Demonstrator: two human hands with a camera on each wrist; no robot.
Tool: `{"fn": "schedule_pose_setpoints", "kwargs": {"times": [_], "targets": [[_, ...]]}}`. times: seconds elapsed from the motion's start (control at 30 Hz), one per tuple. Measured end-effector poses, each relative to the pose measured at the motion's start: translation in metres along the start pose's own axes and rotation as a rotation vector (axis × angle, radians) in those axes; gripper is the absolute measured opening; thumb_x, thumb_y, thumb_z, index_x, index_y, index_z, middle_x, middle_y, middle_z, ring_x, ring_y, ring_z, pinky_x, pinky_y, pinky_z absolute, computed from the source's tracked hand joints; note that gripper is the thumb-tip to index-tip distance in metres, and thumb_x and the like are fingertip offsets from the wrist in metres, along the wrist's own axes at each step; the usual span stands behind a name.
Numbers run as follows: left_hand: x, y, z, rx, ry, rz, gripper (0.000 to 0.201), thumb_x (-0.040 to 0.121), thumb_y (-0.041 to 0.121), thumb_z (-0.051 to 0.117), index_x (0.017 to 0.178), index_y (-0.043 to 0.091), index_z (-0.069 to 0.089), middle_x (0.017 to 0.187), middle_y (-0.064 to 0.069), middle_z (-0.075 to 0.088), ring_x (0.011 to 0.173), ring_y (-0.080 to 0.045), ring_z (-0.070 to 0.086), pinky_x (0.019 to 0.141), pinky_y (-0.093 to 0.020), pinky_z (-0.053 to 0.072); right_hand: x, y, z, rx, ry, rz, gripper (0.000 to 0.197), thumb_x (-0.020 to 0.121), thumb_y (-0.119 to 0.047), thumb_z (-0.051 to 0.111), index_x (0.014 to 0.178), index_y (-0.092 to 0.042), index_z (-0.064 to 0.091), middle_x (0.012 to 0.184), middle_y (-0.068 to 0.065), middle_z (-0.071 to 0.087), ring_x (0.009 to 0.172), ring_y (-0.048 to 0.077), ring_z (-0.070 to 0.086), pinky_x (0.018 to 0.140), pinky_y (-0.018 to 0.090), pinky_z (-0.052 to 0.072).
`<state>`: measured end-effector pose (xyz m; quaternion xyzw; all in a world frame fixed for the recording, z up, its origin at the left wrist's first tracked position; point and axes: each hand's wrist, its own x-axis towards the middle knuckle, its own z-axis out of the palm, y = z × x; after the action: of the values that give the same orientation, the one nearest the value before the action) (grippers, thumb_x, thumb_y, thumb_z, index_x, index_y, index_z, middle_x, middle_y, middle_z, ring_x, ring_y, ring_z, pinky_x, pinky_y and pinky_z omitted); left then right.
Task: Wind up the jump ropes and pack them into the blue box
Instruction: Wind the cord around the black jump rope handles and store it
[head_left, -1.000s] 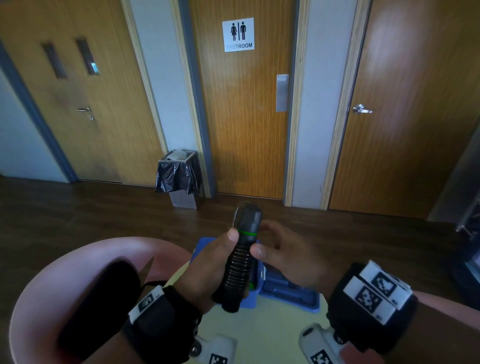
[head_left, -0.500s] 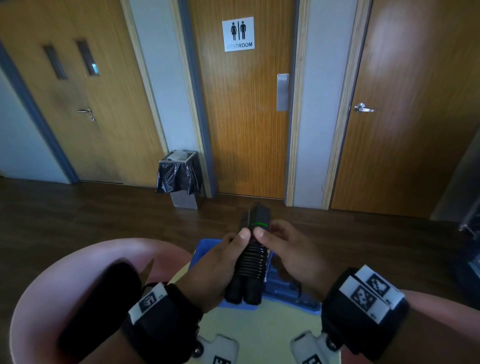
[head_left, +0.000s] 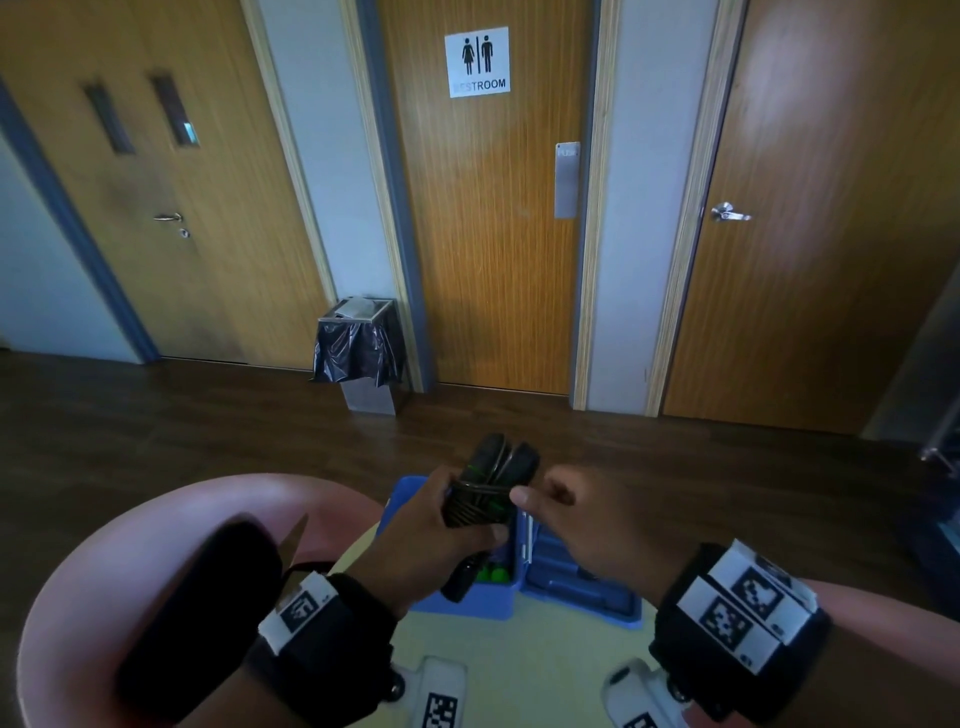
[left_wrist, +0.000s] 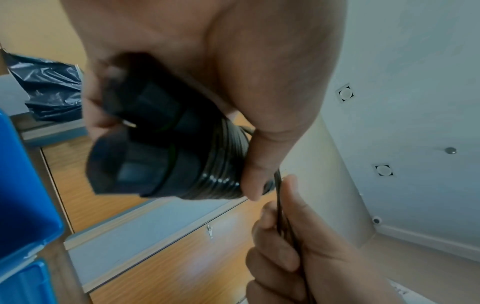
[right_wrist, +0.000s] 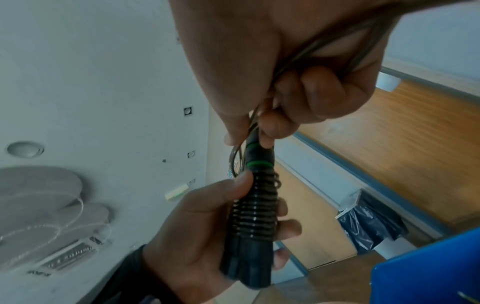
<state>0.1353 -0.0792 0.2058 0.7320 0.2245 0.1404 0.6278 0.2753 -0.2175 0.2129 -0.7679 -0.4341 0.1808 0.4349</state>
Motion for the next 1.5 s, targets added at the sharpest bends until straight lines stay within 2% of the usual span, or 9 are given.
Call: {"fn": "schedule_pose_setpoints", "kwargs": {"times": [0.2,0.37,0.47,0.57,0.67,0.8,1.0,1.2,1.5], "targets": [[0.001,-0.011,0.016,-0.136,0.114,0.02,0.031,0.082,0.007,0.074,0.106,0.016,0.057,0.082,-0.004,0.066,0.071,-0.016,0.065,0.063,-0.031,0.052,-0.005,0.006,0.006,-0.015,-0.087,-0.087,0.04,0.1,-0.045,0.048,0.073,-0.015,0.053,0.06,-0.005,0.039,0.055,0.007,0.037,0.057,0.028,0.03],[0.001,-0.008,0.015,-0.263,0.113,-0.022,0.037,0.07,0.026,0.083,0.102,0.025,0.065,0.081,-0.009,0.068,0.067,-0.027,0.063,0.059,-0.037,0.046,-0.007,0.01,0.005,0.003,-0.092,-0.123,0.032,0.102,-0.037,0.048,0.072,-0.041,0.057,0.059,-0.012,0.047,0.057,0.002,0.041,0.058,0.026,0.033],[-0.001,-0.006,0.014,-0.243,0.087,-0.011,0.037,0.075,0.026,0.085,0.104,0.019,0.064,0.08,-0.011,0.068,0.064,-0.024,0.063,0.056,-0.033,0.047,-0.007,0.011,0.001,-0.005,-0.1,-0.088,0.027,0.101,-0.04,0.05,0.075,-0.037,0.06,0.062,-0.01,0.051,0.06,0.004,0.046,0.061,0.03,0.038],[0.001,-0.012,0.01,-0.195,0.082,-0.001,0.037,0.073,0.053,0.077,0.097,0.025,0.071,0.083,-0.012,0.07,0.069,-0.027,0.066,0.066,-0.039,0.047,-0.009,0.009,-0.001,-0.001,-0.175,-0.029,0.032,0.1,-0.045,0.049,0.074,-0.029,0.06,0.063,-0.007,0.052,0.058,0.006,0.046,0.062,0.031,0.038],[-0.001,-0.013,0.012,-0.178,0.026,-0.046,0.06,0.081,0.071,0.056,0.11,0.02,0.068,0.093,-0.022,0.07,0.075,-0.035,0.066,0.071,-0.045,0.043,-0.011,0.005,-0.004,0.075,-0.274,0.028,0.039,0.1,-0.044,0.05,0.067,-0.026,0.059,0.06,-0.007,0.05,0.057,0.01,0.044,0.062,0.029,0.037],[-0.003,-0.009,0.013,-0.135,-0.001,-0.082,0.064,0.09,0.07,0.042,0.11,0.014,0.066,0.076,-0.014,0.066,0.061,-0.022,0.062,0.057,-0.03,0.043,-0.012,0.003,-0.008,0.048,-0.351,0.031,0.045,0.101,-0.05,0.044,0.068,-0.023,0.058,0.062,0.001,0.048,0.055,0.015,0.042,0.055,0.025,0.036],[-0.005,-0.009,0.014,-0.237,-0.028,-0.114,0.07,0.089,0.065,0.045,0.115,0.001,0.057,0.075,-0.019,0.065,0.063,-0.029,0.062,0.059,-0.035,0.047,0.0,0.012,-0.009,0.002,-0.22,0.013,0.039,0.097,-0.048,0.054,0.068,-0.022,0.05,0.056,-0.006,0.043,0.05,0.008,0.04,0.056,0.029,0.036],[-0.002,0.0,0.014,-0.412,-0.075,-0.204,0.062,0.096,0.057,0.039,0.109,0.004,0.068,0.076,-0.019,0.064,0.06,-0.029,0.062,0.053,-0.033,0.05,0.0,0.013,-0.009,0.205,-0.175,-0.001,0.028,0.097,-0.035,0.059,0.094,-0.007,0.057,0.046,-0.008,0.045,0.037,0.002,0.035,0.04,0.015,0.029],[0.004,0.007,0.018,-0.399,0.001,-0.246,0.054,0.099,0.051,0.041,0.096,0.002,0.064,0.067,-0.018,0.062,0.054,-0.029,0.059,0.052,-0.034,0.048,-0.003,0.02,-0.004,0.15,-0.136,-0.143,0.039,0.099,-0.036,0.055,0.061,-0.031,0.052,0.055,-0.009,0.041,0.051,0.007,0.037,0.052,0.024,0.032]]}}
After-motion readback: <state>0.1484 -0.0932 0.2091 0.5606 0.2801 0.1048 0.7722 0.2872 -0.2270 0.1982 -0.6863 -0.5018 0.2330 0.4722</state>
